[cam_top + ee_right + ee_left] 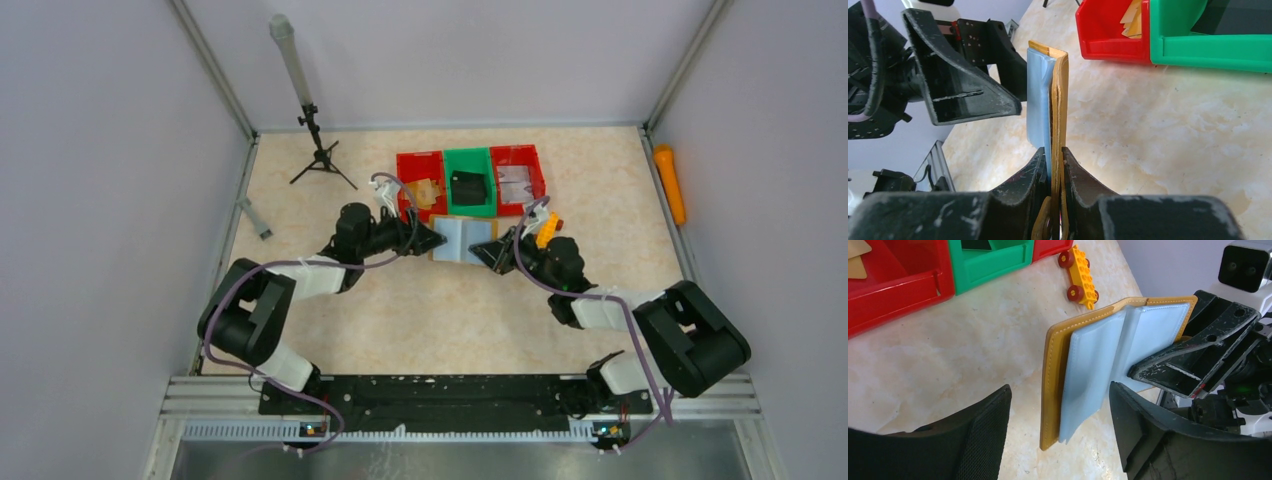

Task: Take the credit cards out of the card holder
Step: Place the card holder at the center of the board.

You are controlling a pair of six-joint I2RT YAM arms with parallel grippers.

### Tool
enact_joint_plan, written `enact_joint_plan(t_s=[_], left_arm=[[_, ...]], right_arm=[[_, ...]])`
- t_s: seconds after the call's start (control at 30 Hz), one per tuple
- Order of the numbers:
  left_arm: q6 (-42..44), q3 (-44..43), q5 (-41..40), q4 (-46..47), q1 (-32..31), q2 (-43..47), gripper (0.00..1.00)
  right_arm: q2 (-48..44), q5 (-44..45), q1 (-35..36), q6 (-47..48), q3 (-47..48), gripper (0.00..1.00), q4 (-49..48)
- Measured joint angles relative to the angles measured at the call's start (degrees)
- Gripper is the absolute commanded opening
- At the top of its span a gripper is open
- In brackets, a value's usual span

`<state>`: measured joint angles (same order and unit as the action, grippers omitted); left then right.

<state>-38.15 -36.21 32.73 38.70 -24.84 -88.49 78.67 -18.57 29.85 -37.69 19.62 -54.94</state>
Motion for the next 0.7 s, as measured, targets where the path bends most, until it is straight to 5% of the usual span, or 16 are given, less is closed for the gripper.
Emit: enact_joint_plan(t_s=[0.3, 0.7], left_arm=[[-1.2, -1.7, 3.0, -0.2, 0.0, -3.1, 0.05], [3.2, -8.6, 1.3, -9.9, -2.8, -6.7, 0.02]], right_arm=[[4.4, -3.1, -0.1, -3.0, 2.3, 0.18, 0.0], [9.3, -5.5, -0.9, -5.9, 3.8, 0.18, 0.1]])
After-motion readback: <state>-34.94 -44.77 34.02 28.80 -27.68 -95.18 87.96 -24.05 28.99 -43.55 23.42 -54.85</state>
